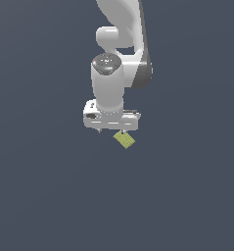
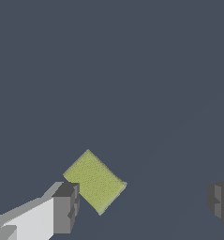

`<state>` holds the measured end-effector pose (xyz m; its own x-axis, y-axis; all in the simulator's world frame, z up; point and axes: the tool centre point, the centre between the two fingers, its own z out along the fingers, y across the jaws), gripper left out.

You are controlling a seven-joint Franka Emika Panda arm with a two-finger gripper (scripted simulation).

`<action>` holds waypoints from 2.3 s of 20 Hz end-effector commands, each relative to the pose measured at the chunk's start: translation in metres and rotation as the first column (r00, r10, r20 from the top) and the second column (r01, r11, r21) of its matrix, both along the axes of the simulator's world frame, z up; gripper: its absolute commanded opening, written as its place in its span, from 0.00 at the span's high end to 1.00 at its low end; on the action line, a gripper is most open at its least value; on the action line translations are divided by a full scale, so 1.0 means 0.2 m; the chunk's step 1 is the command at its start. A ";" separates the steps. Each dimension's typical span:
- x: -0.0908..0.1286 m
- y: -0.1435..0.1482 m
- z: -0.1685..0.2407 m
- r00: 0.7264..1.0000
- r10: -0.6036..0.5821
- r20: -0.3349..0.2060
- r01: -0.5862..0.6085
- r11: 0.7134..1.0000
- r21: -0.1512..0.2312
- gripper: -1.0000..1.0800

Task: Pick up the object and move it to a goal position.

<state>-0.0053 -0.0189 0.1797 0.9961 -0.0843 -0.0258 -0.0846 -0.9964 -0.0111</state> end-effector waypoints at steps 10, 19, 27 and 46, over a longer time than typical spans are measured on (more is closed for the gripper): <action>-0.02 0.00 -0.03 1.000 0.026 -0.003 -0.026 1.000 0.000 0.04; -0.08 0.06 -0.18 0.981 0.195 0.001 -0.195 0.981 -0.011 0.04; -0.19 0.16 -0.38 0.892 0.451 0.006 -0.451 0.892 -0.017 0.04; -0.37 0.31 -0.60 0.683 0.730 0.025 -0.730 0.683 -0.013 0.04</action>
<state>-0.0794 0.0429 0.0604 0.7465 0.6654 -0.0009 0.6654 -0.7465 -0.0003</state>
